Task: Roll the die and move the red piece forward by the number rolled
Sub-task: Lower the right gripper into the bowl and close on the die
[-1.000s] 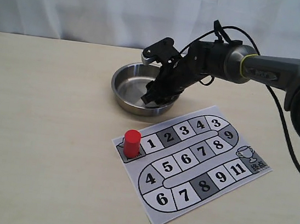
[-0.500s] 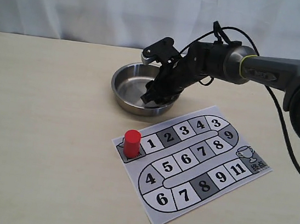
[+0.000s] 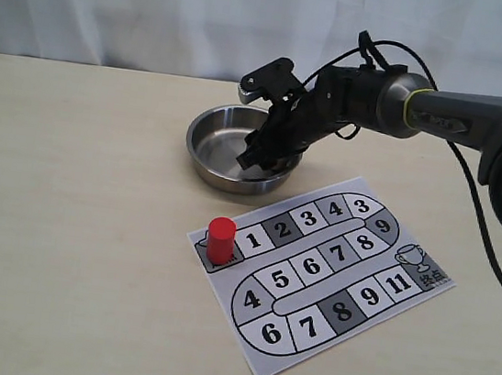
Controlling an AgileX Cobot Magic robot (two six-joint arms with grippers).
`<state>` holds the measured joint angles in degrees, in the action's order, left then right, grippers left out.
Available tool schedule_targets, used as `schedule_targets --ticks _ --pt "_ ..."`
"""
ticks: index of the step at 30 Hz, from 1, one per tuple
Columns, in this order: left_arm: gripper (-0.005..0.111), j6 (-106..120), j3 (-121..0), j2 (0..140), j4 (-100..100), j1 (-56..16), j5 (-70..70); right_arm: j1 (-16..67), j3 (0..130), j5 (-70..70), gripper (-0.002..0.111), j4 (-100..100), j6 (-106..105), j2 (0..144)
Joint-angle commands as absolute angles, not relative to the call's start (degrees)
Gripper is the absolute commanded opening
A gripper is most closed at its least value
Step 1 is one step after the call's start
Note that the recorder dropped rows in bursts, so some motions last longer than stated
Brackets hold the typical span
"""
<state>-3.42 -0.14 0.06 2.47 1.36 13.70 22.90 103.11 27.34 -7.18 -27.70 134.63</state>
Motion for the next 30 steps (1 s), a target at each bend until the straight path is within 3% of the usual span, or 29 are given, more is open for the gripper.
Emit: schedule_targets --ticks 1,20,27,30 --pt "0.000 -3.7 0.0 0.0 2.4 1.4 13.4 22.5 103.3 26.8 0.064 -6.3 -27.4 134.4" --pt "0.000 -3.7 0.0 0.0 2.4 1.4 13.4 22.5 103.3 25.9 0.063 -2.1 -23.4 135.9" --pt "0.000 -3.7 0.0 0.0 2.5 1.4 13.0 22.7 103.3 27.7 0.041 -2.1 -22.9 135.9" --pt "0.000 -3.7 0.0 0.0 2.5 1.4 13.0 22.7 103.3 28.3 0.038 -2.1 -22.9 135.9"
